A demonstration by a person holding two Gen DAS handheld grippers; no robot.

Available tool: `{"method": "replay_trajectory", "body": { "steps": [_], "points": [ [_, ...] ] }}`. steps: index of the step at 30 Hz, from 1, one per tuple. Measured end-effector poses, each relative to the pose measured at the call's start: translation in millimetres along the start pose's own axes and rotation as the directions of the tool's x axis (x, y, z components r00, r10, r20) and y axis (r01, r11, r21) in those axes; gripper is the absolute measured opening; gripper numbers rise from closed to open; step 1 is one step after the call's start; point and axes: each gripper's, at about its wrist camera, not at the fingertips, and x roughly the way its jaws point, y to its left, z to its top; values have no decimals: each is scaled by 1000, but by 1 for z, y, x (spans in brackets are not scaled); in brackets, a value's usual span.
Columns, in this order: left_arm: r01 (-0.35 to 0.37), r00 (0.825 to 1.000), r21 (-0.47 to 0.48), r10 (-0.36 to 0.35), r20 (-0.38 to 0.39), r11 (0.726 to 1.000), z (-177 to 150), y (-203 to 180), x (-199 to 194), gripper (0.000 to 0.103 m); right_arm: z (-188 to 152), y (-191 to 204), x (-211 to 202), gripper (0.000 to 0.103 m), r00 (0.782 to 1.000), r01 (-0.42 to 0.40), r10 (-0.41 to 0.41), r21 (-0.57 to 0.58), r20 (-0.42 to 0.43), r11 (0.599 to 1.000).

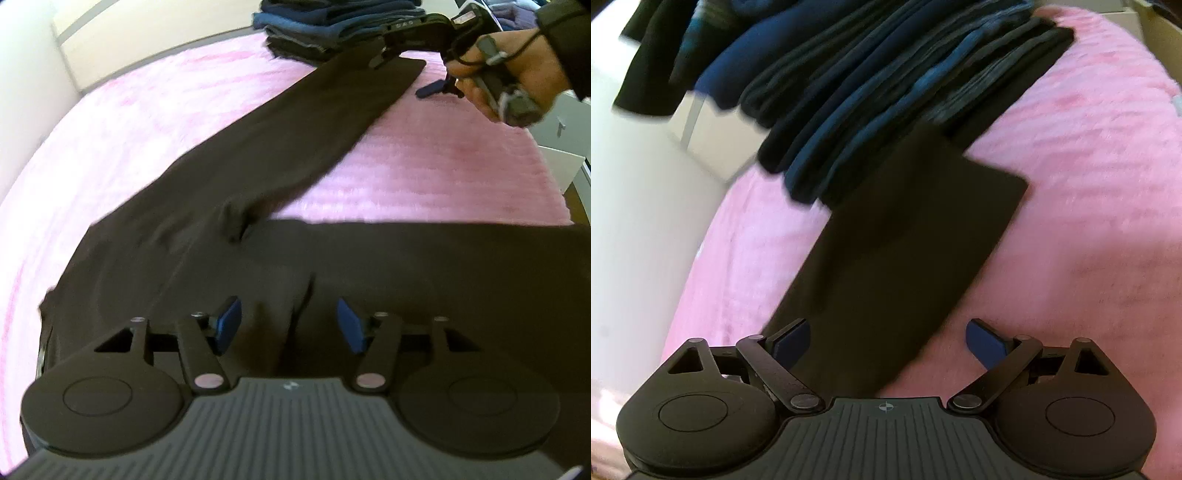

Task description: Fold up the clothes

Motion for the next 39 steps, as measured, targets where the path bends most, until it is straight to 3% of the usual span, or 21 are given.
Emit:
{"method": "replay_trajectory", "body": {
  "steps": [3, 4, 5, 6, 7, 11, 15, 18, 22, 25, 26, 27, 28, 29, 31, 33, 36, 39],
  "points": [
    [-15, 999, -33, 14, -42, 999, -15, 0, -12, 58, 10, -11, 6, 94, 998, -37, 34, 68, 46, 997],
    [-22, 998, -44, 20, -54, 999, -20, 0, -14, 58, 13, -14, 8, 89, 998, -44, 39, 93, 55, 995],
    [-29, 998, -55, 25, -66, 998, -25, 0, -16, 58, 16, -17, 10, 78, 997, -52, 44, 118, 64, 992],
    [-35, 997, -65, 30, -76, 997, -29, 0, -18, 58, 20, -20, 12, 31, 997, -55, 46, 141, 63, 988],
    [-40, 996, -73, 34, -83, 997, -32, 0, -22, 58, 21, -19, 13, 7, 998, -50, 43, 146, 53, 988],
    [-60, 995, -109, 51, -84, 992, -44, 1, -43, 58, 20, 22, -3, 7, 998, -45, 45, 11, 39, 999],
    [-95, 994, -169, 84, -70, 981, -58, 12, -70, 59, -6, 116, -29, 7, 989, -143, 150, -233, 12, 962],
    [-130, 991, -223, 119, -64, 966, -74, 24, -92, 59, -45, 214, -49, 7, 948, -299, 316, -431, -34, 851],
    [-187, 982, -319, 175, -69, 929, -113, 47, -132, 61, -139, 333, -89, 7, 826, -515, 536, -618, -172, 594],
    [-230, 973, -383, 206, -104, 894, -155, 66, -159, 62, -241, 375, -94, 11, 754, -615, 552, -676, -355, 406],
    [-246, 969, -398, 214, -122, 884, -170, 72, -167, 62, -277, 386, -94, 23, 731, -644, 541, -683, -417, 344],
    [-261, 965, -410, 223, -141, 874, -185, 78, -175, 62, -314, 391, -91, 78, 712, -671, 508, -684, -485, 287],
    [-276, 960, -422, 230, -157, 863, -200, 84, -182, 62, -351, 390, -83, 102, 699, -694, 448, -679, -557, 239],
    [-291, 956, -434, 238, -172, 853, -215, 91, -189, 63, -381, 387, -76, 102, 689, -712, 391, -670, -610, 210],
    [-323, 945, -455, 258, -200, 830, -244, 104, -201, 64, -417, 378, -66, 102, 684, -727, 306, -653, -663, 212],
    [-346, 937, -478, 271, -221, 808, -266, 117, -208, 64, -429, 367, -61, 102, 696, -718, 258, -645, -670, 262],
    [-364, 930, -494, 283, -234, 789, -286, 137, -205, 64, -414, 349, -56, 102, 747, -660, 203, -672, -633, 336],
    [-361, 932, -477, 291, -217, 801, -288, 156, -195, 64, -386, 321, -68, 102, 806, -572, 133, -701, -577, 426]
  ]
}}
